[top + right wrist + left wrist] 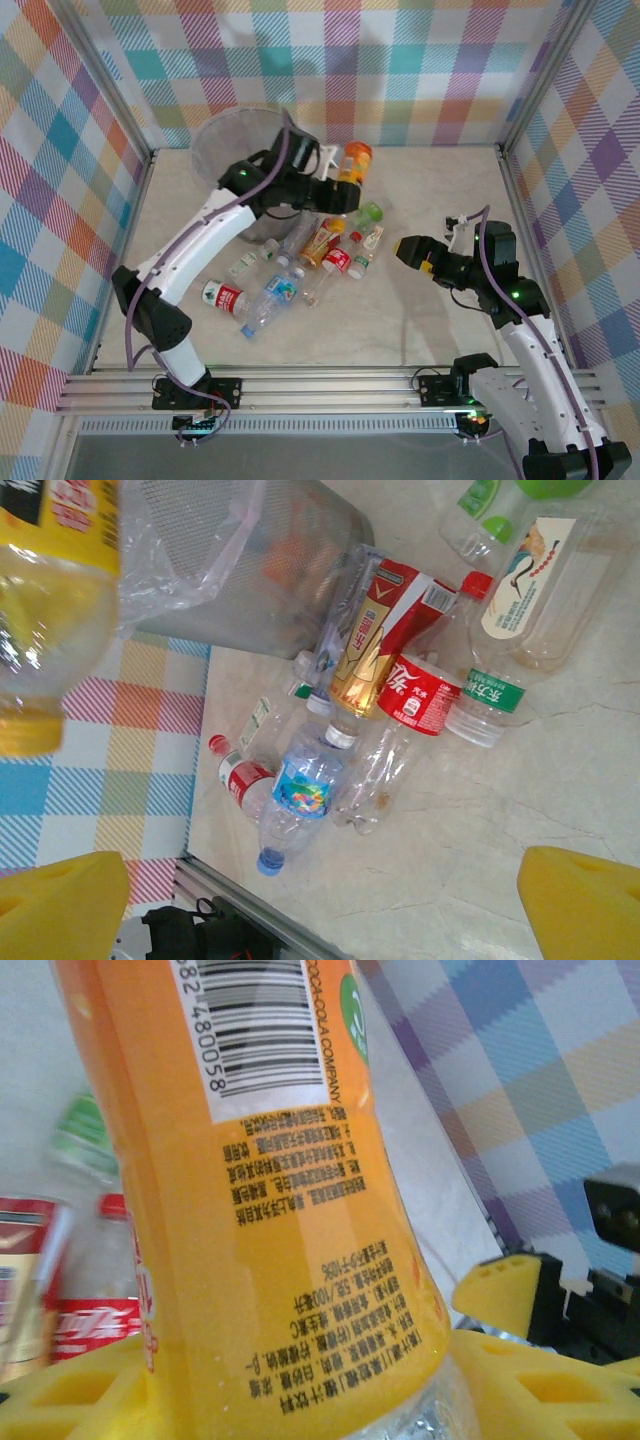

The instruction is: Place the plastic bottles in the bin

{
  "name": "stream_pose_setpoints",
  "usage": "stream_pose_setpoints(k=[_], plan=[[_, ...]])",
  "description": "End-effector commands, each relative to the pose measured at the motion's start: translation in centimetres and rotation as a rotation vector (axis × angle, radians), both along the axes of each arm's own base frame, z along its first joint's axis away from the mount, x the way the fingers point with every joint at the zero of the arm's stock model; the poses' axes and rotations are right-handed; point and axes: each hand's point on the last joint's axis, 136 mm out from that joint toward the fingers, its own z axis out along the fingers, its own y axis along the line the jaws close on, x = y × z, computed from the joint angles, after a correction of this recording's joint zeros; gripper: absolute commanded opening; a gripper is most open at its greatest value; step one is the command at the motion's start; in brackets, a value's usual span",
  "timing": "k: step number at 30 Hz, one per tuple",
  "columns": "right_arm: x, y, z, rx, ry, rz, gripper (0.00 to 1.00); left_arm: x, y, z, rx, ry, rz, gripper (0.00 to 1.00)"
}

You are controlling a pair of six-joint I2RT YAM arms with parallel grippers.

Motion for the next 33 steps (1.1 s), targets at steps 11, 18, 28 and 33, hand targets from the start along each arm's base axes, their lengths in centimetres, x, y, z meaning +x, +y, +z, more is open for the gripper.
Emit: stream_pose_setpoints(k=[11, 18, 28, 33], plan=[[0.7, 0.3, -0.8, 0.023, 0.018, 0.0, 1.0, 6.9, 15.4, 3.3, 0.027, -0.02, 0.324, 0.65], [0.9, 0.2, -1.2, 0.02, 0.038, -0.014, 1.0, 10.1, 17.8, 1.2, 0.058, 0.01, 0.385, 0.66], [1.4, 0.3, -1.9, 0.032, 0.074, -0.027, 1.0, 12.6, 18.2, -2.9, 0.097, 0.086, 0.412, 0.68], [1.6, 0.5, -2.2, 0.035, 0.082, -0.029, 1.0, 13.0, 18.2, -3.8, 0.098, 0.112, 0.415, 0.73]])
